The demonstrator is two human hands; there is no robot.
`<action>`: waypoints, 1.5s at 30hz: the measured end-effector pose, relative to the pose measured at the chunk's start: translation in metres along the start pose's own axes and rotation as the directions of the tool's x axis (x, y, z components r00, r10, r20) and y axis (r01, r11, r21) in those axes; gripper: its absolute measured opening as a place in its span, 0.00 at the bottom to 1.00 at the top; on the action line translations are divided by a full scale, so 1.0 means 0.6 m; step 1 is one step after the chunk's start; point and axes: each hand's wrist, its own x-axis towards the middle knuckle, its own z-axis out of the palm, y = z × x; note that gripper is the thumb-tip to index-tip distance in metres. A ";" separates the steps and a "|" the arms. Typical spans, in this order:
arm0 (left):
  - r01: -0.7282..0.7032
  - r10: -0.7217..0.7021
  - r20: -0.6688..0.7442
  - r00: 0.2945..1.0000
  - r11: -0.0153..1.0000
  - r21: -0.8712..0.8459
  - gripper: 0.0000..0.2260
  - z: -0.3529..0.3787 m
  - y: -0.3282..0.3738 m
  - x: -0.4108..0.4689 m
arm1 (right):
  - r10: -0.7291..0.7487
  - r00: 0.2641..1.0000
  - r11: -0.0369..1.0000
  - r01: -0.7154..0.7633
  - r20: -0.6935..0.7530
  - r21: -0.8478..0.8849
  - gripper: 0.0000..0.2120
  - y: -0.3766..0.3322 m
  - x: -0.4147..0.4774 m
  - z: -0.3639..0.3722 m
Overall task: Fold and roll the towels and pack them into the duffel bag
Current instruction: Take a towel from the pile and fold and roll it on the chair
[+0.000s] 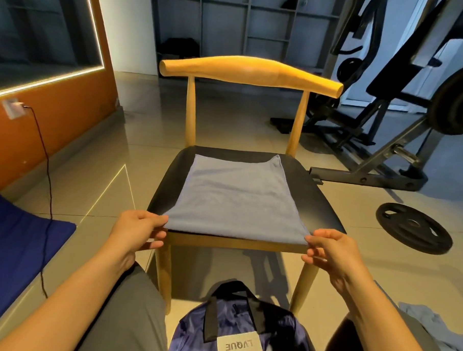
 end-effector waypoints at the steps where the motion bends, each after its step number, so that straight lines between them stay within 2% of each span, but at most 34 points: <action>1: 0.035 -0.034 0.016 0.999 0.999 -0.031 0.06 -0.002 0.005 -0.002 | -0.022 1.000 0.999 0.022 -0.002 0.029 0.07 -0.008 -0.002 0.002; 4: 0.077 -0.068 0.064 0.996 0.986 -0.148 0.05 -0.005 0.036 -0.007 | -0.114 0.993 0.987 0.110 0.024 0.121 0.04 -0.046 -0.012 0.008; 7: -0.023 0.036 0.047 0.998 0.966 -0.259 0.04 0.003 0.105 0.013 | -0.156 0.987 0.963 0.144 0.036 0.228 0.05 -0.115 -0.001 0.031; 9: -0.091 0.111 0.050 0.993 0.948 -0.306 0.05 0.024 0.179 0.046 | -0.169 0.985 0.936 0.158 0.010 0.313 0.05 -0.179 0.030 0.060; 12: -0.044 0.100 0.123 0.987 0.920 -0.389 0.05 0.057 0.301 0.115 | -0.149 0.988 0.875 0.114 0.037 0.470 0.08 -0.296 0.097 0.110; 14: -0.045 0.125 0.145 0.981 0.888 -0.457 0.05 0.068 0.378 0.150 | -0.171 0.985 0.849 0.138 0.019 0.510 0.11 -0.372 0.128 0.130; 16: -0.144 0.256 0.136 0.957 0.827 -0.544 0.04 0.074 0.444 0.171 | -0.258 0.966 0.831 0.226 -0.009 0.508 0.12 -0.445 0.138 0.139; 19: -0.307 0.495 0.148 0.856 0.718 -0.624 0.06 0.078 0.508 0.169 | -0.391 0.920 0.804 0.347 -0.011 0.483 0.16 -0.525 0.146 0.139; 21: -0.440 0.583 0.103 0.806 0.706 -0.556 0.09 0.070 0.510 0.159 | -0.426 0.905 0.783 0.372 -0.008 0.498 0.09 -0.545 0.142 0.126; 23: -0.564 0.640 0.058 0.766 0.714 -0.414 0.07 0.054 0.481 0.147 | -0.460 0.888 0.811 0.416 0.008 0.411 0.04 -0.530 0.133 0.109; 25: -0.632 0.667 0.077 0.741 0.731 -0.257 0.05 0.030 0.435 0.128 | -0.424 0.901 0.892 0.399 0.091 0.212 0.05 -0.488 0.122 0.081; 27: -0.646 0.654 0.200 0.729 0.755 -0.113 0.05 0.003 0.381 0.112 | -0.339 0.922 0.937 0.348 0.187 -0.017 0.07 -0.428 0.119 0.044; 30: -0.602 0.479 0.492 0.727 0.789 0.120 0.04 -0.029 0.289 0.102 | -0.136 0.952 0.959 0.197 0.275 -0.206 0.08 -0.327 0.118 -0.006; 33: -0.527 0.252 0.637 0.729 0.800 0.286 0.05 -0.036 0.213 0.100 | 0.047 0.924 0.954 0.070 0.380 -0.290 0.08 -0.246 0.111 -0.029; 37: -0.451 0.142 0.685 0.715 0.842 0.297 0.07 -0.036 0.177 0.105 | 0.109 0.882 0.952 0.040 0.459 -0.304 0.08 -0.207 0.096 -0.045; 41: -0.385 0.098 0.714 0.694 0.888 0.252 0.11 -0.034 0.182 0.119 | 0.027 0.818 0.973 0.110 0.575 -0.202 0.15 -0.211 0.092 -0.052; 43: -0.368 0.127 0.674 0.728 0.902 0.227 0.10 -0.022 0.185 0.134 | -0.030 0.813 0.962 0.182 0.581 -0.205 0.15 -0.218 0.100 -0.041; 45: -0.382 0.189 0.580 0.793 0.895 0.230 0.10 -0.003 0.187 0.156 | -0.088 0.843 0.933 0.256 0.531 -0.253 0.13 -0.225 0.116 -0.024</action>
